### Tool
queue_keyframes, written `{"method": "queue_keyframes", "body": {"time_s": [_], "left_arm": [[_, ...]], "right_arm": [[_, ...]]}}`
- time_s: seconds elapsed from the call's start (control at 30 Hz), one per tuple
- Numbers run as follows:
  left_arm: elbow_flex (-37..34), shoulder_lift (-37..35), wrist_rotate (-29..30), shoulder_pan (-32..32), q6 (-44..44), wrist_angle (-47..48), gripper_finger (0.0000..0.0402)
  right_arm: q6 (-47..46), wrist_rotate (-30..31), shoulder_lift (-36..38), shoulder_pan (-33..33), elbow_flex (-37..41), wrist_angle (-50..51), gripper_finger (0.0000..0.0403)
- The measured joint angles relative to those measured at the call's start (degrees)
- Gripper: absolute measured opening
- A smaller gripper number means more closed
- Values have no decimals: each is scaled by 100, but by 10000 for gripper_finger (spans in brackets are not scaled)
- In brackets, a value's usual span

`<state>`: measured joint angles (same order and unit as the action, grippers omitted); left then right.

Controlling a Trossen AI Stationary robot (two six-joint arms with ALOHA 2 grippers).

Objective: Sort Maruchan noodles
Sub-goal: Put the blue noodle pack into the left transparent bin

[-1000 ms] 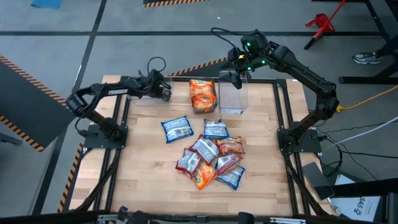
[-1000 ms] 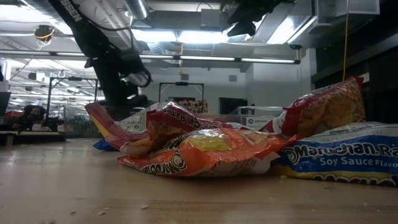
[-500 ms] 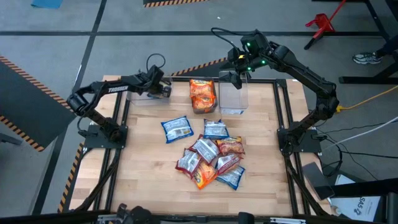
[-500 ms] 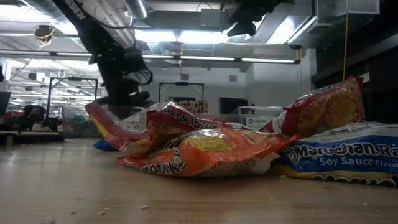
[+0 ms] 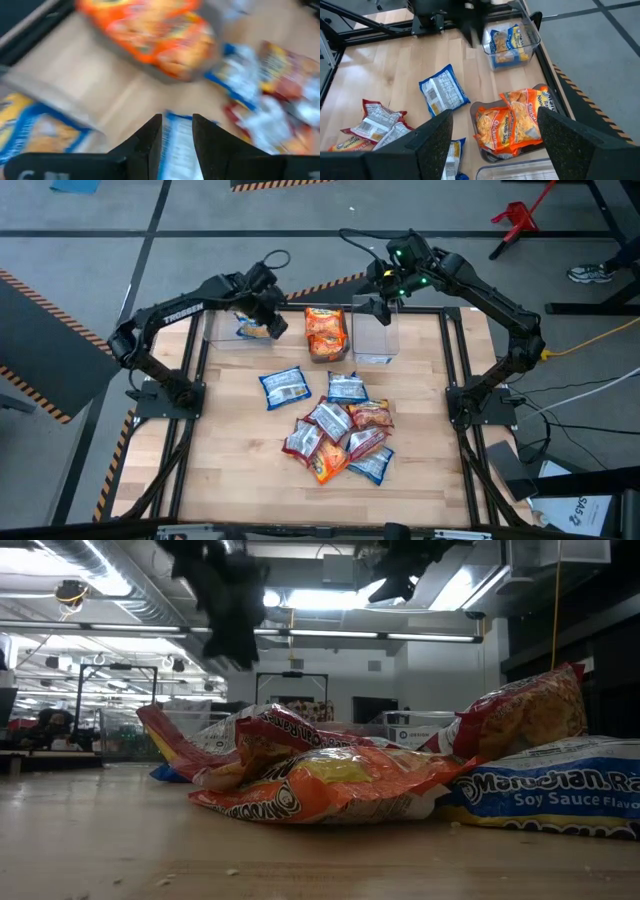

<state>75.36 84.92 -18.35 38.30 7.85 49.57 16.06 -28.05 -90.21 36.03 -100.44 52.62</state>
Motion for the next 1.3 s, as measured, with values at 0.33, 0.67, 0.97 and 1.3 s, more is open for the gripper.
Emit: {"method": "queue_keyframes", "body": {"time_s": [0.33, 0.67, 0.97, 1.3], "left_arm": [[-705, -1237, 1768, -2332, 1015, 183, 102], [-2842, -1552, 1690, -2778, 1650, -1060, 136], [-3749, -1552, 1751, -2370, 943, -1536, 214], [-3869, -1205, 1735, -2028, -189, -1820, 220]], "right_arm": [[264, 0, 0, 0, 0, 4, 278], [549, 0, 0, -1, 0, -11, 278], [544, 0, 0, -2, 0, -22, 278], [382, -2, 0, -2, 0, -26, 278]]}}
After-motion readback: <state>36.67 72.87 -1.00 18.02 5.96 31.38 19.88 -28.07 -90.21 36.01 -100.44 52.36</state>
